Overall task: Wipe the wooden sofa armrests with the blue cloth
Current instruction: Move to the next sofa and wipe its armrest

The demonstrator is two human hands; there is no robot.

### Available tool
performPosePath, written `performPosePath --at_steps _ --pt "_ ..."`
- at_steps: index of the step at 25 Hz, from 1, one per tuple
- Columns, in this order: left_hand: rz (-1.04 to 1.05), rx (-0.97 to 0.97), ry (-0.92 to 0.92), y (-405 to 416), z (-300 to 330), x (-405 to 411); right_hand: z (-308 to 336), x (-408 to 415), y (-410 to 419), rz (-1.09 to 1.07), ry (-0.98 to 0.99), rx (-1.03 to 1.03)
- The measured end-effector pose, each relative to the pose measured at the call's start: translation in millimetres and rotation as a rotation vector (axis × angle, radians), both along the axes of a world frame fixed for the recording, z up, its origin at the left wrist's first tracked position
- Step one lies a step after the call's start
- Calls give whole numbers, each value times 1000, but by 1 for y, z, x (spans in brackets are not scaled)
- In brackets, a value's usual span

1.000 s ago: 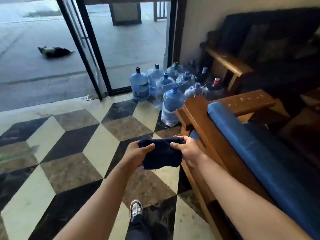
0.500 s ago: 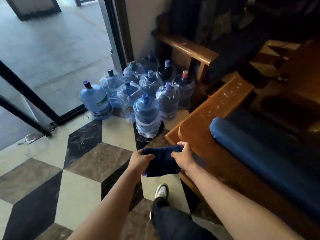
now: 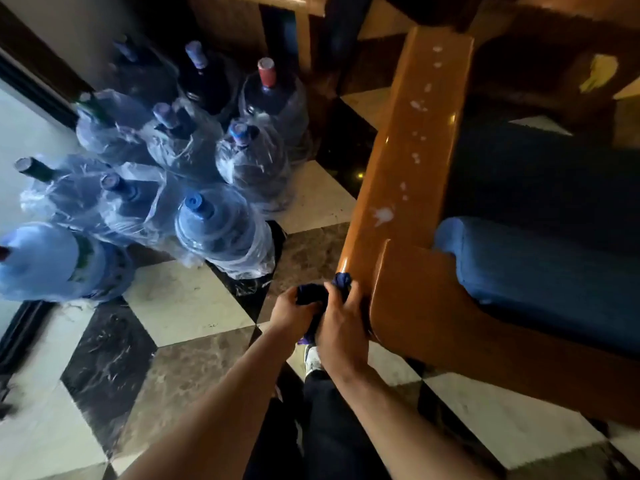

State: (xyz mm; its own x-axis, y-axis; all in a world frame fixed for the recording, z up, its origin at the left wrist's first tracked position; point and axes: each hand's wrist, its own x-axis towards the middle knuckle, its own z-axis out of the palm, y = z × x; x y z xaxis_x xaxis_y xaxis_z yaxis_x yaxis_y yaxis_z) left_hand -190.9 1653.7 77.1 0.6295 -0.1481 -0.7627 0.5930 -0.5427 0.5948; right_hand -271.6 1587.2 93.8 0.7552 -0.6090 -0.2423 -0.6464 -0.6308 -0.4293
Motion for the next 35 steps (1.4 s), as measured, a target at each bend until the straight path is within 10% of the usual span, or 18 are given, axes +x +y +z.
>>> performPosePath --at_steps 14,35 --pt "-266 -310 333 -81 -64 128 -49 89 -9 -429 42 -434" --pt "-334 -109 313 -273 -54 257 -72 221 -290 -893 257 11"
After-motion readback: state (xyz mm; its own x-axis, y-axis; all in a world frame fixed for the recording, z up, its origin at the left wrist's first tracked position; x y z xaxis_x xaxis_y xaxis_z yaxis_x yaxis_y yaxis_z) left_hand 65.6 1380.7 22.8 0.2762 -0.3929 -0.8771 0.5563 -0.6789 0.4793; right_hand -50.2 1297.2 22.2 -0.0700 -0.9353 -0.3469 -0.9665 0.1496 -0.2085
